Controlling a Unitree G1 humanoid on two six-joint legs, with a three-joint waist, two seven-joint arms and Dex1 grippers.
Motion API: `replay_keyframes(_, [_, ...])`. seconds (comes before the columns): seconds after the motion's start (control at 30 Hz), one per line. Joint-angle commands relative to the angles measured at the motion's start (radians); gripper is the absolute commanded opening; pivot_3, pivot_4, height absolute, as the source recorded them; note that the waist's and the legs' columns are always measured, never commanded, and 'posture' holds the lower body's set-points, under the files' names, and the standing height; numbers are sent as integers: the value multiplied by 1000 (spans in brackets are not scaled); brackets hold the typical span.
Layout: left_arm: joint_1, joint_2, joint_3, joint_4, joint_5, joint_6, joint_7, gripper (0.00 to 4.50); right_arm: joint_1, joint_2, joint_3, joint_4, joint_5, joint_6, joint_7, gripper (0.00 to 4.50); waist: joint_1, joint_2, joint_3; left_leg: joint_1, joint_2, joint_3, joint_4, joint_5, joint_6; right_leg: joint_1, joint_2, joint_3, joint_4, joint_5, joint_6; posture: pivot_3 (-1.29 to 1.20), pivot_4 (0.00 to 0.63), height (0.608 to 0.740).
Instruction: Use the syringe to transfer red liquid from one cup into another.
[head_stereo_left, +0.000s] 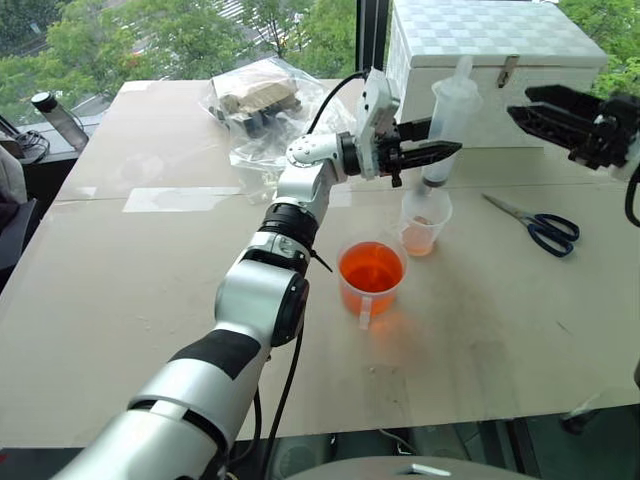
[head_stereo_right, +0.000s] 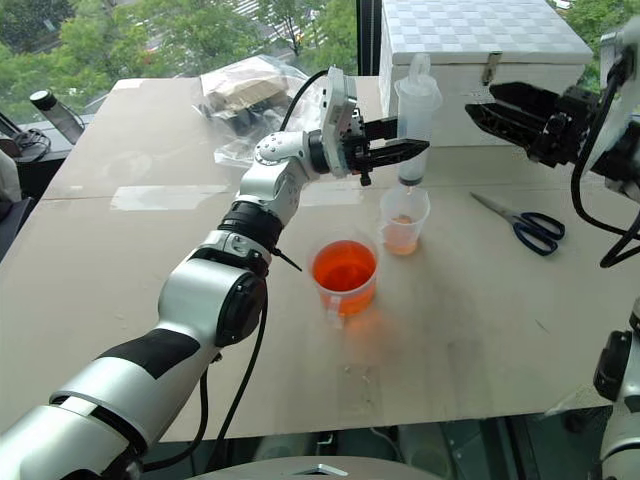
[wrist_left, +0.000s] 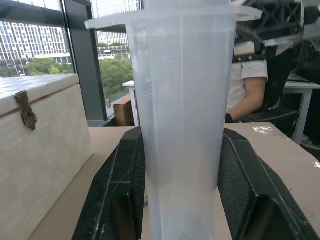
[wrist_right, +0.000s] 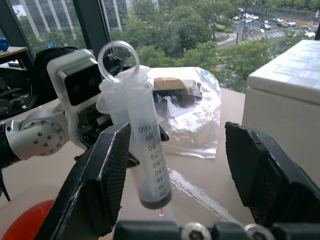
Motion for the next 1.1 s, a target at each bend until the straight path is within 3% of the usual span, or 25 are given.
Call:
replay_keyframes(0.03, [-34, -9, 11, -30, -10, -17, -3, 1452, -7, 50, 34, -77, 2, -43, -30, 3186, -10, 0, 0, 0, 0, 0, 0, 0, 0, 0, 0, 0, 0, 0, 0, 0, 150, 740])
replay_keyframes(0.33, [-29, -16, 6, -37, -7, -16, -10, 1452, -63, 187, 130, -87, -66, -170, -78, 3186, -16, 0, 0, 1, 0, 0, 0, 0, 0, 0, 0, 0, 0, 0, 0, 0, 150, 740])
replay_keyframes(0.67, [-30, -23, 8, -29, -9, -11, -11, 1452, -92, 223, 198, -67, -145, -224, -95, 3186, -17, 1, 0, 0, 0, 0, 0, 0, 0, 0, 1, 0, 0, 0, 0, 0, 150, 740])
replay_keyframes(0.77, [-32, -24, 10, -27, -9, -12, -9, 1452, -95, 226, 200, -70, -152, -216, -105, 2390, -16, 1, 0, 0, 0, 0, 0, 0, 0, 0, 0, 0, 0, 0, 0, 0, 150, 740])
replay_keyframes(0.83, [-33, -23, 11, -26, -11, -10, -14, 1452, -95, 227, 197, -72, -148, -208, -109, 1610, -16, 1, 0, 0, 0, 0, 0, 0, 0, 0, 0, 0, 0, 0, 0, 0, 150, 740])
replay_keyframes(0.87, [-34, -23, 11, -25, -15, 2, -25, 1452, -95, 227, 196, -73, -149, -206, -111, 1561, -16, 1, 0, 0, 0, 0, 0, 0, 0, 0, 0, 0, 0, 0, 0, 0, 150, 740])
replay_keyframes(1.03, [-30, -26, 10, -29, -12, -4, -24, 3749, -93, 226, 191, -73, -149, -199, -120, 1561, -17, 1, 0, 0, 0, 0, 0, 0, 0, 0, 1, 0, 0, 0, 0, 0, 150, 740])
replay_keyframes(1.1, [-28, -26, 10, -30, -13, -6, -26, 3749, -94, 228, 188, -72, -148, -198, -123, 1561, -17, 1, 0, 0, 0, 0, 0, 0, 0, 0, 0, 0, 0, 0, 0, 0, 150, 740])
